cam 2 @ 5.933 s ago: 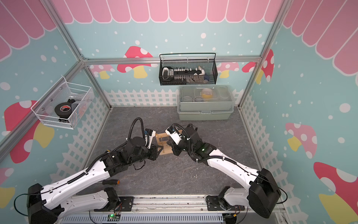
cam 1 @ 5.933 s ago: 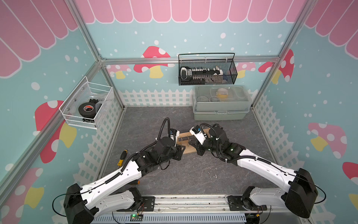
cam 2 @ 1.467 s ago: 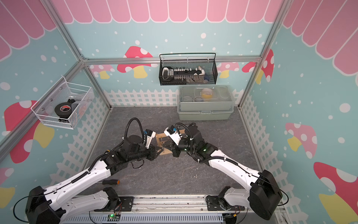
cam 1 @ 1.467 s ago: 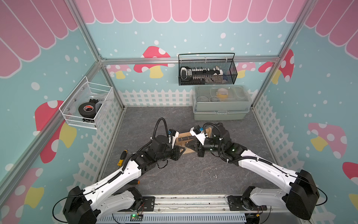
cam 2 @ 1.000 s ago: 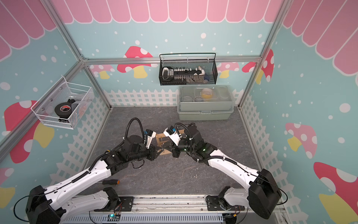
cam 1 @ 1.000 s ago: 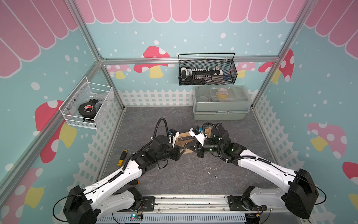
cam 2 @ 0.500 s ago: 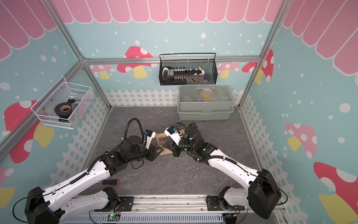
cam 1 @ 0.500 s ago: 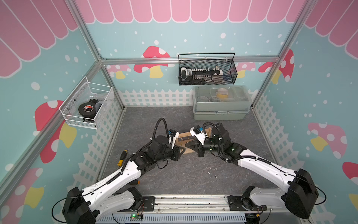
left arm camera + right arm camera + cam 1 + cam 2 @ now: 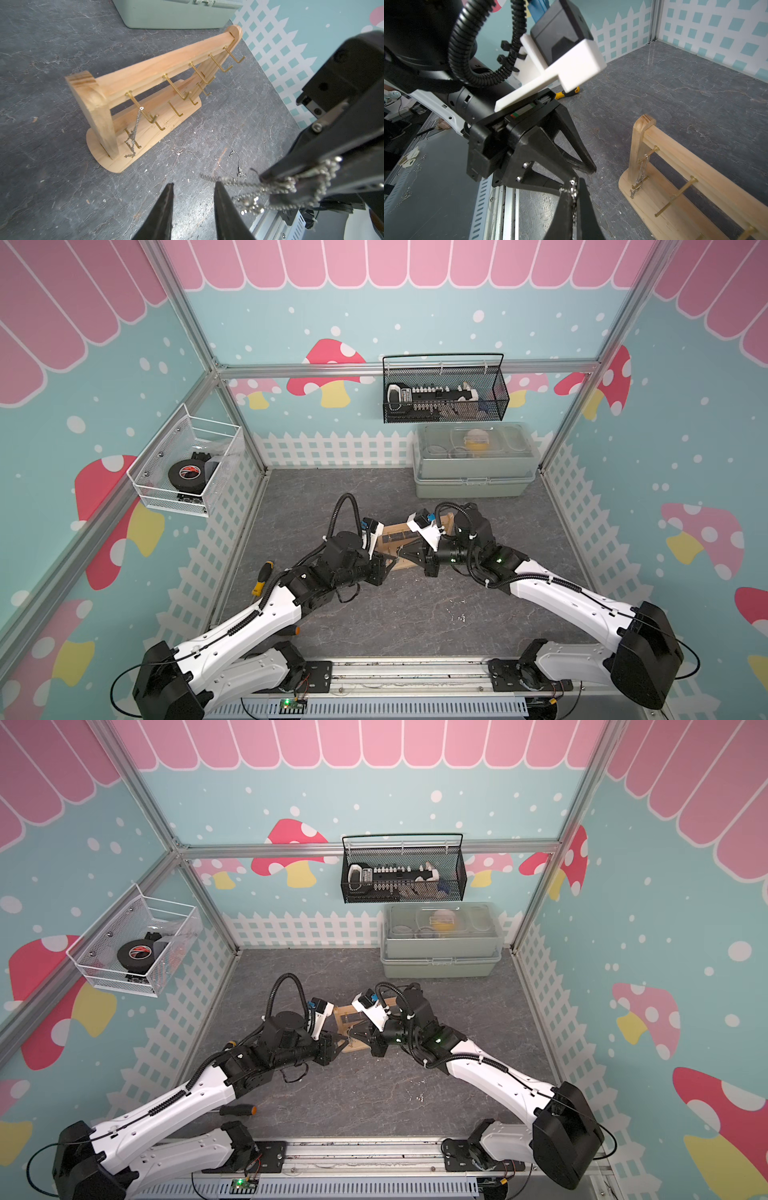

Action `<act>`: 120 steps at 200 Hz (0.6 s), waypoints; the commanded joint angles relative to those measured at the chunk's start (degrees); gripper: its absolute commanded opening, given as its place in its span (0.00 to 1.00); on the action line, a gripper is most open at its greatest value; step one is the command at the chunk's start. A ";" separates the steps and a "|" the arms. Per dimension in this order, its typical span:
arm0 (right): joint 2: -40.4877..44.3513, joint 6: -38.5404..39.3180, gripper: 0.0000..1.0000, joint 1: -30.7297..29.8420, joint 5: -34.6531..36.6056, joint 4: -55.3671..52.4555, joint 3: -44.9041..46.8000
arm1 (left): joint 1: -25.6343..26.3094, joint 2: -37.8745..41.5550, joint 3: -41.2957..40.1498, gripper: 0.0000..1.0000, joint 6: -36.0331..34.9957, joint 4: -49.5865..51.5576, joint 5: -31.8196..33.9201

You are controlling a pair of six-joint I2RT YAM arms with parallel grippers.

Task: Hang the necklace on the jewelry display stand
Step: Pick up the necklace from the center of the board, then hang the necklace on the stand.

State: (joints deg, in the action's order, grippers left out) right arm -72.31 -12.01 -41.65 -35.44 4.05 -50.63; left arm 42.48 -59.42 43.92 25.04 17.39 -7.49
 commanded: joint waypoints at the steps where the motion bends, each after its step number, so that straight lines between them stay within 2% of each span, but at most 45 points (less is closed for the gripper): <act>1: -0.18 0.86 0.04 0.16 -1.73 0.32 0.53 | 0.24 0.18 1.34 0.33 -1.61 0.41 0.83; 120: -1.11 0.41 0.04 0.54 -0.24 0.74 -0.10 | 0.86 1.34 1.58 0.33 -2.18 1.64 -0.16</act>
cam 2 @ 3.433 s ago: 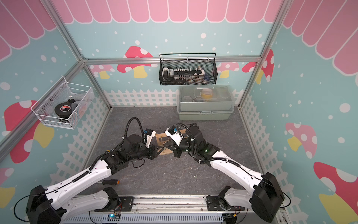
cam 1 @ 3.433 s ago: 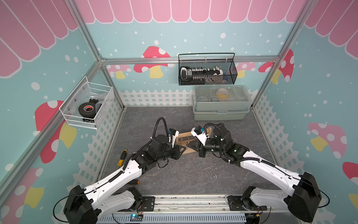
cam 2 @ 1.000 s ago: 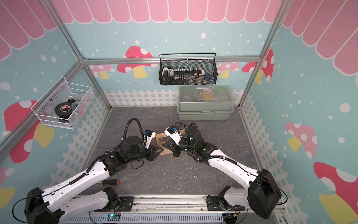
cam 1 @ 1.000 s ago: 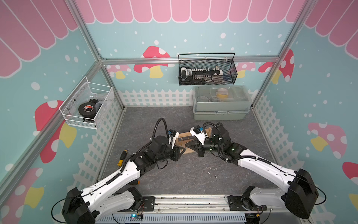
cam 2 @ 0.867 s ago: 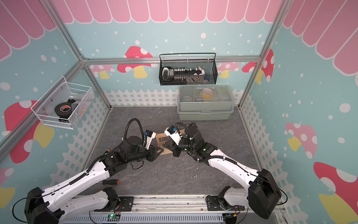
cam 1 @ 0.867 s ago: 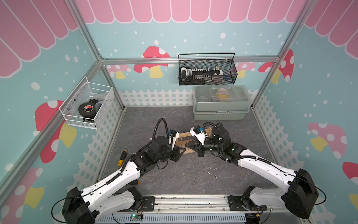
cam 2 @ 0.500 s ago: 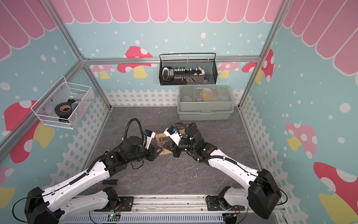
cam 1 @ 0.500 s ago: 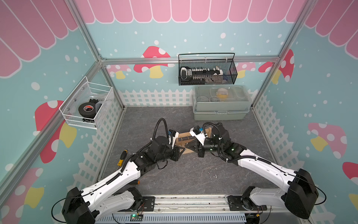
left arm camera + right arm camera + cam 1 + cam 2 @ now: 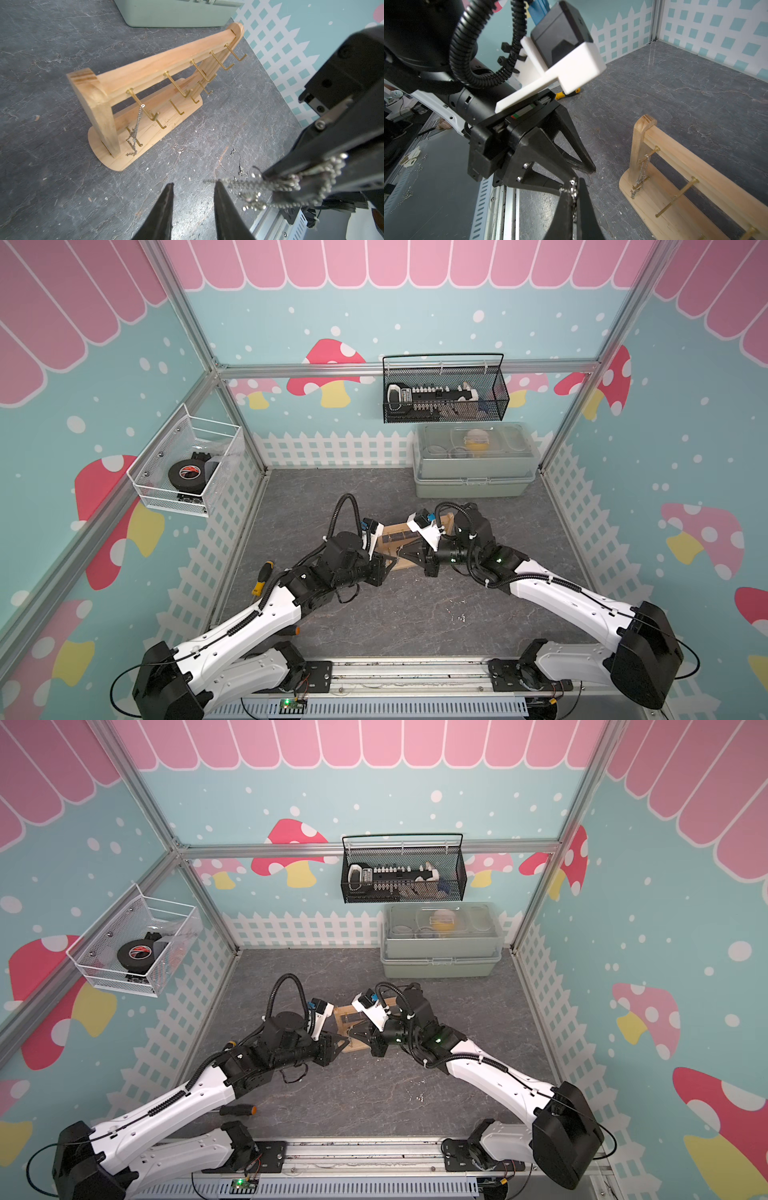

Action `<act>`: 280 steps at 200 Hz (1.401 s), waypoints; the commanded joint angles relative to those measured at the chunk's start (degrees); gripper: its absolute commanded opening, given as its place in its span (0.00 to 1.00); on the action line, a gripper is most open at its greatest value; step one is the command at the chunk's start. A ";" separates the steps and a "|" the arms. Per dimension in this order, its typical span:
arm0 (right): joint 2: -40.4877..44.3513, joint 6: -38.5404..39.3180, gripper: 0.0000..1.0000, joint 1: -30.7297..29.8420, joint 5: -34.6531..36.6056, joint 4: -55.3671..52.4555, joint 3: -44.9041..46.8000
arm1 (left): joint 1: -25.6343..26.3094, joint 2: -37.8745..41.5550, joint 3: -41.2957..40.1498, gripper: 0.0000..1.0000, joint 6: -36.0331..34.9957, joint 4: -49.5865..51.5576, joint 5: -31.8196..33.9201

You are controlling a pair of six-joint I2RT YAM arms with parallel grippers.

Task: Hang the necklace on the jewelry display stand
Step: Hang the necklace on the stand.

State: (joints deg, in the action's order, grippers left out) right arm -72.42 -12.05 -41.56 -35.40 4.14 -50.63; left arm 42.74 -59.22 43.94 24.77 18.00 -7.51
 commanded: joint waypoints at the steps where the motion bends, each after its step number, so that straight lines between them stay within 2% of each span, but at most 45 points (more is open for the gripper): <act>1: -0.98 0.45 0.04 0.48 -0.33 0.63 -0.09 | 0.59 1.18 1.57 0.33 -1.92 1.09 -0.14; 195: -1.68 -0.40 0.04 0.43 -6.51 1.52 0.13 | 0.73 -0.06 3.08 0.33 -3.32 0.85 3.34; 280: -1.89 -1.09 0.04 0.52 -3.33 2.17 0.00 | 1.64 0.25 2.39 0.33 -3.22 0.19 0.45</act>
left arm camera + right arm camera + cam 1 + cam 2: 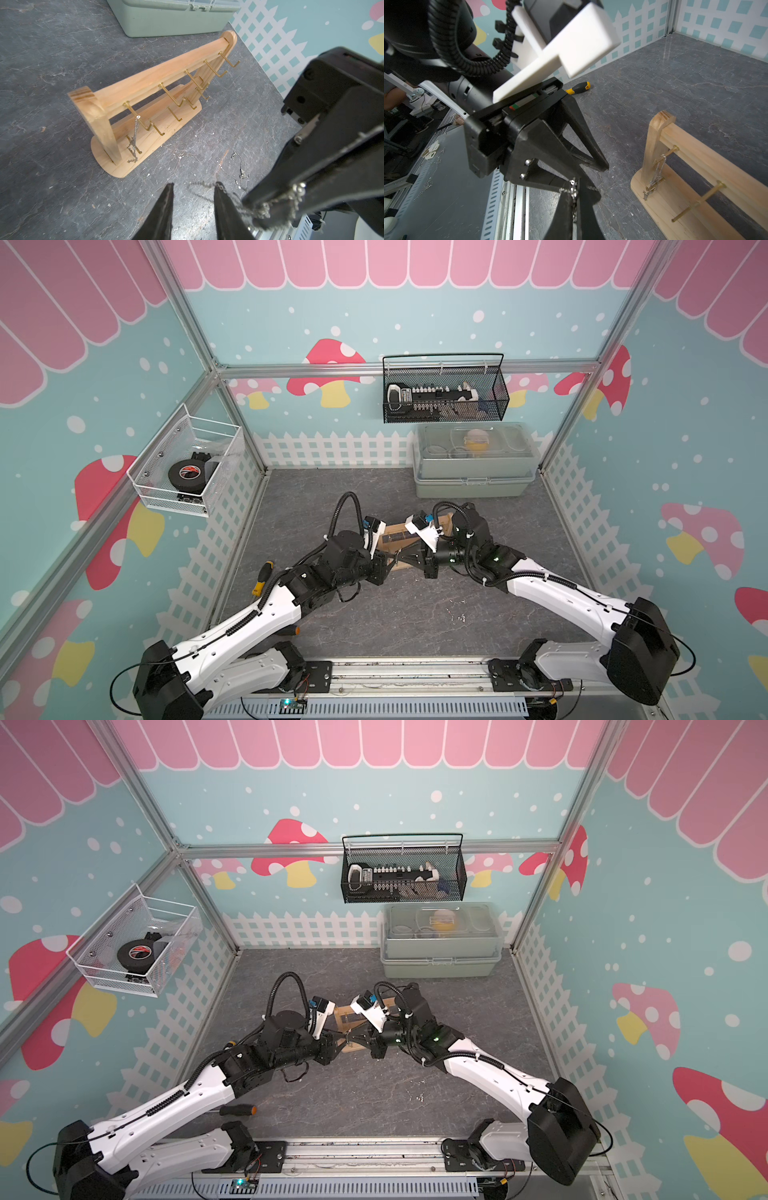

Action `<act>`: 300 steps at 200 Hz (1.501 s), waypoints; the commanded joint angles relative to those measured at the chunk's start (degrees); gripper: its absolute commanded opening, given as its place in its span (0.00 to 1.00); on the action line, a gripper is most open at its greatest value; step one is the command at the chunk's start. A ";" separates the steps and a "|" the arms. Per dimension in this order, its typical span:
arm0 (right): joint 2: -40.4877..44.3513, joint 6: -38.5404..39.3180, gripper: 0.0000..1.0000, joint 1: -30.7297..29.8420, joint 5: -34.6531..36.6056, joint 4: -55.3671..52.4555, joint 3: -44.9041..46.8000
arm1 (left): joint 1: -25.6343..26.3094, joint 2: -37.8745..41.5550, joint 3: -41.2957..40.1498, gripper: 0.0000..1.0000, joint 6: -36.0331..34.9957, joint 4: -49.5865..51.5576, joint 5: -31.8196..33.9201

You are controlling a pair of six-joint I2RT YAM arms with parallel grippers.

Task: Hang the necklace on the jewelry display stand
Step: Hang the necklace on the stand.

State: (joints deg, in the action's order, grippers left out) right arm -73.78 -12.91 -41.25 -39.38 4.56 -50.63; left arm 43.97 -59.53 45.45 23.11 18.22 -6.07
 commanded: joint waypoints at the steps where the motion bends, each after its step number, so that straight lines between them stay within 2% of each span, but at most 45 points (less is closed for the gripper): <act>1: -0.51 -0.21 0.04 0.21 0.63 1.81 0.00 | 0.42 0.55 0.87 0.33 -1.57 -0.02 -1.02; 132: -0.12 -0.82 0.04 0.30 -2.49 2.67 0.53 | 0.63 -0.78 1.22 0.34 -1.22 -2.07 3.77; 174: 0.64 -2.35 0.04 1.00 -3.72 4.89 1.75 | 0.68 -1.50 1.70 0.31 -1.70 -3.54 7.53; 220: 0.39 -3.00 0.04 2.35 -3.34 5.46 2.05 | 0.86 -2.80 2.55 0.31 -2.24 -4.75 3.81; 282: 0.55 -3.36 0.04 2.76 -5.09 6.31 2.27 | 1.38 -3.88 2.36 0.30 -2.32 -6.26 5.18; 300: 0.58 -3.60 0.04 2.92 -5.07 6.59 2.49 | 1.60 -4.18 2.53 0.25 -2.52 -6.71 4.58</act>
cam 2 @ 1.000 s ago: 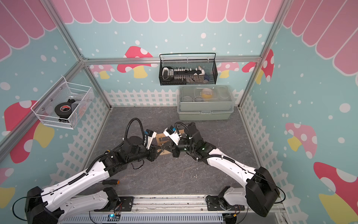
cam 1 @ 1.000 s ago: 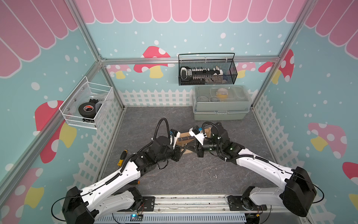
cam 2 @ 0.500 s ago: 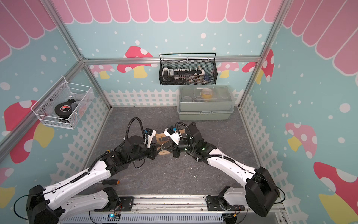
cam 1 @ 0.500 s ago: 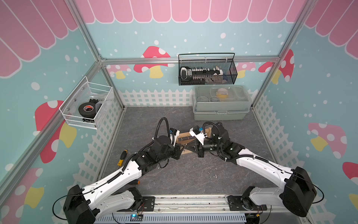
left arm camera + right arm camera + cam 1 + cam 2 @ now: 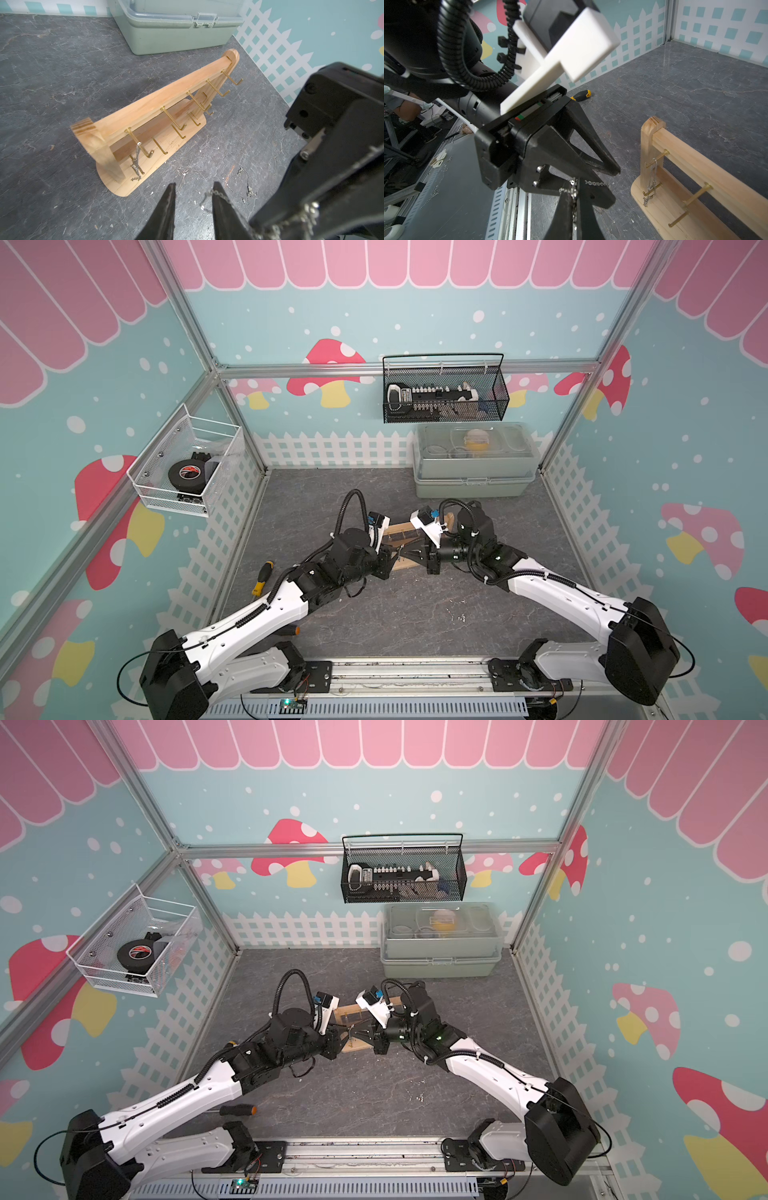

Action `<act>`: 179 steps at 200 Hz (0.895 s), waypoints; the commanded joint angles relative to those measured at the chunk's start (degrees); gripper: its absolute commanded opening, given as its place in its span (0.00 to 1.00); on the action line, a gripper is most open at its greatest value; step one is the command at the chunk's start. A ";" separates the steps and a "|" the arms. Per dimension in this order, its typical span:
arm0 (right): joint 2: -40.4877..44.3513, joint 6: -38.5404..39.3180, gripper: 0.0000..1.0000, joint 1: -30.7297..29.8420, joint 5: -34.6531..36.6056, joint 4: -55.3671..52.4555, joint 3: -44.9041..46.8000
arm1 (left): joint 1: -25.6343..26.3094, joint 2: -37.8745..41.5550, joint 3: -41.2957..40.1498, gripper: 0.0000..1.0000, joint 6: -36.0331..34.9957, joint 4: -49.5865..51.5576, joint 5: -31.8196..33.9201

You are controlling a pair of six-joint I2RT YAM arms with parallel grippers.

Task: Hang the necklace on the jewelry display stand
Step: Hang the necklace on the stand.

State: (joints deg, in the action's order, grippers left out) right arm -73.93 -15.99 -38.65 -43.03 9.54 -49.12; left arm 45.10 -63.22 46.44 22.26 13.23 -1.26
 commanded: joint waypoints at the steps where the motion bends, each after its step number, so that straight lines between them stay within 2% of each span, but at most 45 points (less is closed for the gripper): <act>1: 0.72 -0.57 0.04 0.37 -1.39 1.61 1.01 | 0.49 -0.54 1.60 0.25 -1.64 -1.72 -0.23; 18: 0.82 -0.67 0.04 0.71 -1.08 1.71 0.98 | 0.73 -0.84 1.69 0.17 -1.61 -1.82 -0.10; 103: 0.55 -1.24 0.04 1.82 -1.93 2.61 1.56 | 0.78 -0.06 1.55 0.04 -1.33 -2.15 0.87; 179: 0.81 0.07 0.04 3.38 -0.59 0.94 2.72 | 0.82 -0.05 2.69 0.01 -2.29 -0.59 3.82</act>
State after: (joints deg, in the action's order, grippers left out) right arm -73.87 -16.95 -35.92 -43.44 10.52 -47.03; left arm 45.67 -63.51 46.68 21.91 12.16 0.91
